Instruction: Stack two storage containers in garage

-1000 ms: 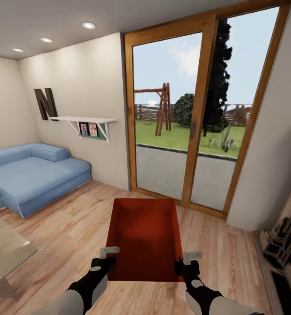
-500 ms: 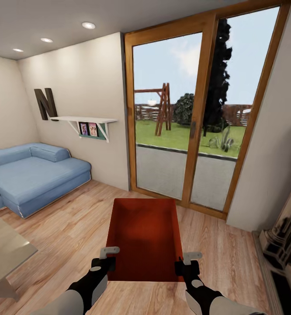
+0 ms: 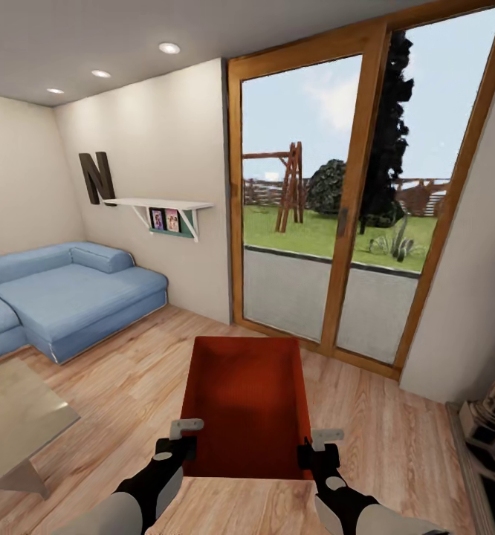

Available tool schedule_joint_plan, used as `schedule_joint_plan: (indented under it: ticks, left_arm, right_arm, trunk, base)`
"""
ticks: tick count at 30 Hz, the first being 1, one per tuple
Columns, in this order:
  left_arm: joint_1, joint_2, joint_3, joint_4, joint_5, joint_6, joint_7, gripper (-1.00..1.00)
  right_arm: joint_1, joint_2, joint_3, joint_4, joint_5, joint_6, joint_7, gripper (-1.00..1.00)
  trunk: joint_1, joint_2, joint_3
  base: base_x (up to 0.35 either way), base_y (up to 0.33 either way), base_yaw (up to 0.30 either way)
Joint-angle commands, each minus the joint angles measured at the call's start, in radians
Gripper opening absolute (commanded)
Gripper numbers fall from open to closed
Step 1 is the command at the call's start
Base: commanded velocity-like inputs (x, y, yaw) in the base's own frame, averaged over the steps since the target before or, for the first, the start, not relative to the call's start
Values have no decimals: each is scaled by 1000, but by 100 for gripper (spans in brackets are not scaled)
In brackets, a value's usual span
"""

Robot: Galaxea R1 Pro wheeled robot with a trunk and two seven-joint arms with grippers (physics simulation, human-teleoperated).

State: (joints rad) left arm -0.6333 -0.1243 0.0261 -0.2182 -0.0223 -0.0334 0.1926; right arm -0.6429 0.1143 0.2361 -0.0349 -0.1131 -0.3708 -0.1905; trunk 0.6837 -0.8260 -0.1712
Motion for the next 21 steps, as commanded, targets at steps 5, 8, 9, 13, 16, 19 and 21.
schedule_joint_plan:
  ticks: [5,8,9,13,16,19,21]
  left_arm:
    - [0,0,12,2,-5,-3,25,-100]
    - [0,0,12,3,-5,-3,25,-100]
    - [0,0,12,3,-5,-3,25,-100]
    - [0,0,12,3,-5,-3,25,-100]
    - [0,0,12,3,-5,-3,25,-100]
    - [0,0,12,3,-5,-3,25,-100]
    - [0,0,12,3,-5,-3,25,-100]
  right_arm:
    - [-1,1,-54,-11,4,-25,-1,-100]
    - [-1,1,-54,-11,4,-25,-1,-100]
    - [-1,1,-54,-11,4,-25,-1,-100]
    - [-1,1,-54,-11,4,-25,-1,-100]
    - [-1,1,-54,-11,4,-25,-1,-100]
    - [-1,1,-54,-11,4,-25,-1,-100]
    - [-1,0,-54,-11,4,-25,-1,-100]
  trunk:
    - [0,-1,3]
    - [0,-1,5]
    - [0,-1,6]
    - [0,-1,11]
    - [0,-1,14]
    - [0,-1,17]
    - [0,-1,20]
  base:
    - [0,0,281]
    - [0,0,282]
    - [0,0,268]
    - [0,0,255]
    - [0,0,250]
    - [0,0,250]
    - [0,0,249]
